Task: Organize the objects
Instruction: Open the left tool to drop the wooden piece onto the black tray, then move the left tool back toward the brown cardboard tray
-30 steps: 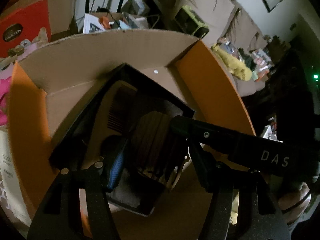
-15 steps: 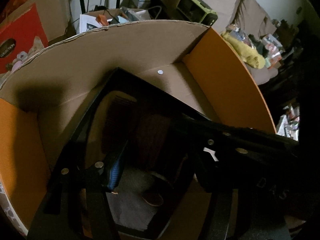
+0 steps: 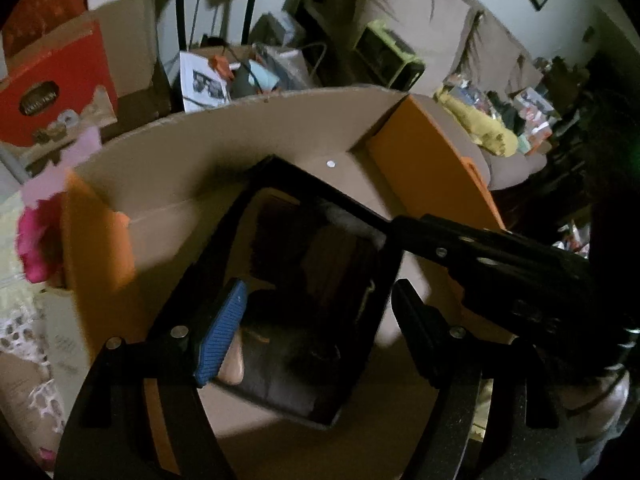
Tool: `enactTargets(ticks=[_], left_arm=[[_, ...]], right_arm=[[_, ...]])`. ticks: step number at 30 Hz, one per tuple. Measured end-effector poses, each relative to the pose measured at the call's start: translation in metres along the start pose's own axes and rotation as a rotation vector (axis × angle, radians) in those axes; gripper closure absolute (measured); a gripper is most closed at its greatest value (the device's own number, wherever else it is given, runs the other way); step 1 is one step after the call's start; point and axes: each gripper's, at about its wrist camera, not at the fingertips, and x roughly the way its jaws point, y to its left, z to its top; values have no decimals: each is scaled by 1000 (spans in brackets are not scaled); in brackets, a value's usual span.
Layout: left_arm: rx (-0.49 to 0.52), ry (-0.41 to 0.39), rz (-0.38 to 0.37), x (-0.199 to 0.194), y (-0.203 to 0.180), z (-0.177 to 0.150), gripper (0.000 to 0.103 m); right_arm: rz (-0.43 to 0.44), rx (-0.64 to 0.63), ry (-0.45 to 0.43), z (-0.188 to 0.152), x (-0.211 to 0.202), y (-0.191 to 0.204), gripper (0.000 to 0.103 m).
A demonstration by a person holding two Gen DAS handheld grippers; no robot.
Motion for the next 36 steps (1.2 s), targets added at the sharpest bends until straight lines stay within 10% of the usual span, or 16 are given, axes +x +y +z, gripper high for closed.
enactTargets(ticks=[15, 19, 36], left_arm=[[-51, -148, 116, -94, 39, -45, 19], [-83, -190, 145, -113, 55, -57, 0], [-232, -269, 255, -179, 149, -125, 0]], right_arm=[[-18, -145, -67, -18, -28, 65, 52], [-21, -184, -80, -24, -34, 82, 42], [52, -354, -63, -61, -37, 164, 26]])
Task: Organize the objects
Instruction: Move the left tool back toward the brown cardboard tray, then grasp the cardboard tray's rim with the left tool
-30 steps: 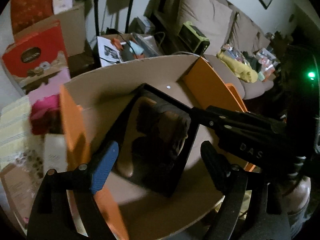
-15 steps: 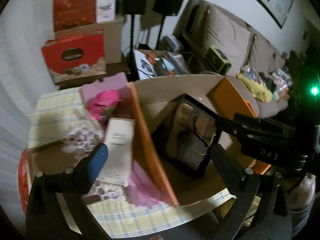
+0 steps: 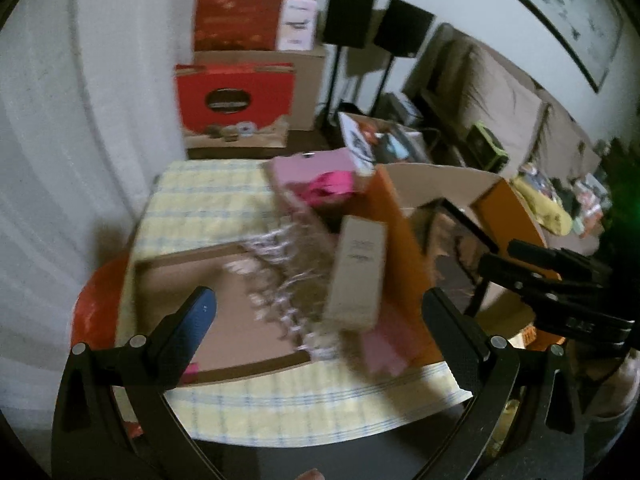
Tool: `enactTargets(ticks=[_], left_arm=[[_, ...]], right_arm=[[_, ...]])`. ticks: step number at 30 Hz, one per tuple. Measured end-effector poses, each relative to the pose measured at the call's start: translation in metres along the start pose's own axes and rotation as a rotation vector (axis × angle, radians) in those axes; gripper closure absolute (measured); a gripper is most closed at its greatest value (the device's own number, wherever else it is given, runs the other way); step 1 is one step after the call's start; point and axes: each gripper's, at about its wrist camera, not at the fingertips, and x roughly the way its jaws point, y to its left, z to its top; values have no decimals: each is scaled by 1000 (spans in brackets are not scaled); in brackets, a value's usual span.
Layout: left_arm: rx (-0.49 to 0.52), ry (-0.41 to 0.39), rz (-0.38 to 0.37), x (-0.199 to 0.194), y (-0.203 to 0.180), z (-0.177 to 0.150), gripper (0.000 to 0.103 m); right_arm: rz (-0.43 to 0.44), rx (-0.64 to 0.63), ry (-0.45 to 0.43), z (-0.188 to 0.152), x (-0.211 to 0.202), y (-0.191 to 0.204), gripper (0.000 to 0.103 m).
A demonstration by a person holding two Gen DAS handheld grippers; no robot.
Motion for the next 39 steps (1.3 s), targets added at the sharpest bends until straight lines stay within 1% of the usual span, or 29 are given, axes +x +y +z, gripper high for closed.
enactTargets(ticks=[5, 10, 16, 18, 19, 20, 21, 22, 23, 25, 26, 28, 29, 32, 34, 35, 37, 39], left_arm=[[-59, 15, 43, -1, 42, -15, 0], [-117, 40, 108, 3, 83, -33, 0], [-159, 50, 181, 10, 118, -48, 0], [-170, 55, 198, 14, 129, -53, 0], [-174, 59, 207, 18, 134, -57, 3], [-176, 62, 211, 21, 138, -58, 4], [-180, 67, 218, 24, 142, -60, 8], [-186, 76, 226, 30, 147, -62, 12], [-191, 84, 230, 33, 149, -64, 14], [-206, 101, 226, 44, 157, -68, 19], [-211, 105, 224, 48, 160, -69, 20], [-221, 119, 231, 58, 167, -74, 27], [-223, 124, 233, 61, 169, -74, 29], [-235, 140, 233, 72, 176, -78, 36], [-234, 143, 234, 76, 178, -79, 45], [-234, 145, 232, 78, 180, -79, 47], [-231, 155, 225, 83, 180, -80, 57], [-229, 165, 226, 87, 181, -81, 62]], right_arm=[[36, -41, 25, -3, 11, 27, 26], [71, -64, 41, -6, 22, 52, 26], [111, -95, 59, -11, 36, 80, 26], [124, -103, 70, -15, 42, 89, 28], [134, -108, 79, -17, 46, 94, 32], [140, -111, 86, -19, 50, 98, 38], [148, -117, 97, -22, 54, 103, 42], [157, -122, 109, -25, 58, 107, 49], [167, -127, 127, -29, 64, 112, 56], [177, -136, 154, -34, 73, 118, 60], [180, -141, 163, -38, 77, 121, 61], [182, -148, 180, -44, 85, 127, 63], [183, -151, 189, -47, 90, 128, 64], [181, -151, 204, -52, 98, 129, 64], [180, -149, 211, -55, 103, 129, 64], [180, -147, 214, -55, 105, 129, 64], [179, -143, 219, -56, 109, 130, 64], [178, -142, 225, -57, 112, 130, 64]])
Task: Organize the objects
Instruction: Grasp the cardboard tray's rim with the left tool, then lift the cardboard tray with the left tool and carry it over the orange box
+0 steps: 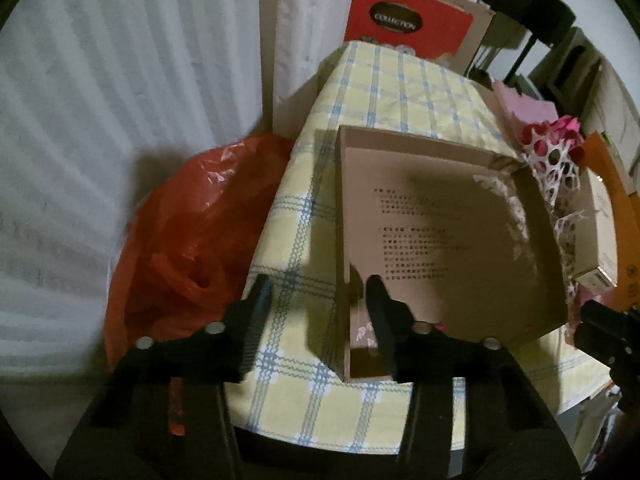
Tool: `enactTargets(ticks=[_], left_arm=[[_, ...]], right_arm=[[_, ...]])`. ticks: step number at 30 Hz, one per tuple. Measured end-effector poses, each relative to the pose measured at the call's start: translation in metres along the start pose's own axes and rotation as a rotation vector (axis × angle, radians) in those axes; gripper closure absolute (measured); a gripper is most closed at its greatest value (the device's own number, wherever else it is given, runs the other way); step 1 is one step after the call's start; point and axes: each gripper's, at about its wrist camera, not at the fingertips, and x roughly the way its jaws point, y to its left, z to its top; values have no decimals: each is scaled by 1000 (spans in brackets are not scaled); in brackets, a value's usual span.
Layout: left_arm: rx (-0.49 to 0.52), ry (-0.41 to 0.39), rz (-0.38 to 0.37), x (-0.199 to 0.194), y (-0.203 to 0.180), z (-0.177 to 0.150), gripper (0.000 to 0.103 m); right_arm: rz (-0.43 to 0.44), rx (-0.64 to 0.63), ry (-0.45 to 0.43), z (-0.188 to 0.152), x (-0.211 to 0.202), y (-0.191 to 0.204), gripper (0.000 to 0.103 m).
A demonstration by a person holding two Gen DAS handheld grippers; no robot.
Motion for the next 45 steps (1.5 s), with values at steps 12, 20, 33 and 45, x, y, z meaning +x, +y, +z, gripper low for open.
enactTargets(ticks=[12, 20, 33, 45], left_arm=[[51, -4, -3, -5, 2, -11, 87], [74, 5, -11, -19, 20, -36, 87], [-10, -30, -72, -40, 39, -36, 66], [13, -18, -31, -5, 22, -12, 74]], right_arm=[[2, 7, 11, -1, 8, -2, 64], [7, -5, 3, -1, 7, -1, 64], [24, 7, 39, 4, 26, 4, 64], [-21, -22, 34, 20, 52, 6, 87]])
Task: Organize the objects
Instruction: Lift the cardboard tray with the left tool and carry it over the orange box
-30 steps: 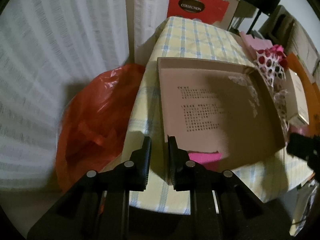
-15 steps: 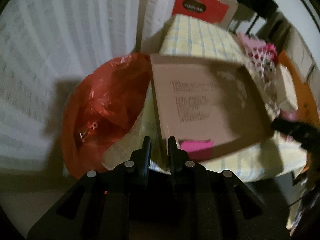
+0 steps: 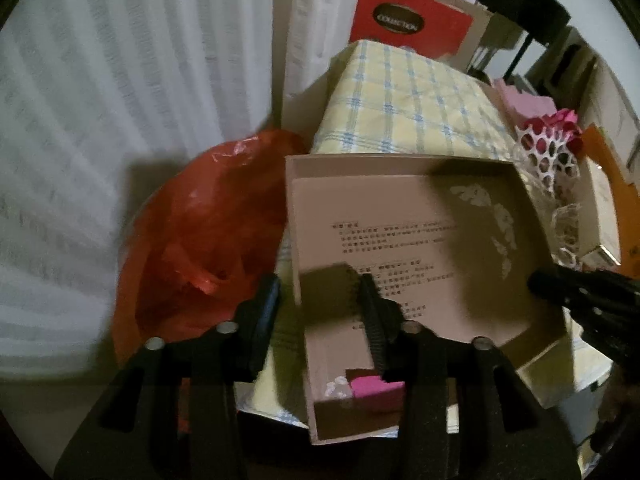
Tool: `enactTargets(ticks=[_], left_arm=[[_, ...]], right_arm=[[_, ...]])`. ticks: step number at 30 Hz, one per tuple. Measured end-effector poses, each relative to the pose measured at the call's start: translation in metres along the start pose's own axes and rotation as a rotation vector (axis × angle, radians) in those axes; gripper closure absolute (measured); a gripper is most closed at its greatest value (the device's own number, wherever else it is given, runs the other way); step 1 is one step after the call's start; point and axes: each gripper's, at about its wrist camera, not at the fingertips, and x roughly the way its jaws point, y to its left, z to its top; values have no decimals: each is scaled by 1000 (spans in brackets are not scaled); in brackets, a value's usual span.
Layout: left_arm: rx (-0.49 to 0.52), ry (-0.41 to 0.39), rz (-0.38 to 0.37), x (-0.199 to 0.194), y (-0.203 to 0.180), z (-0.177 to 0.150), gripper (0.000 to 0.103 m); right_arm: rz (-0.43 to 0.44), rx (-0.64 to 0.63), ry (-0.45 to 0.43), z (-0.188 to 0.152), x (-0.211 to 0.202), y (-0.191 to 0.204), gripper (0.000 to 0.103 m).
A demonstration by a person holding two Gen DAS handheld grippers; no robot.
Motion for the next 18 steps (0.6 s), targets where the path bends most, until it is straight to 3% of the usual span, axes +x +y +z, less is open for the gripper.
enactTargets(ticks=[6, 18], left_arm=[[-17, 4, 12, -10, 5, -9, 84], [-35, -129, -2, -80, 2, -21, 84]], right_arm=[[-26, -59, 8, 2, 2, 7, 90], [-2, -139, -70, 5, -52, 28, 90]])
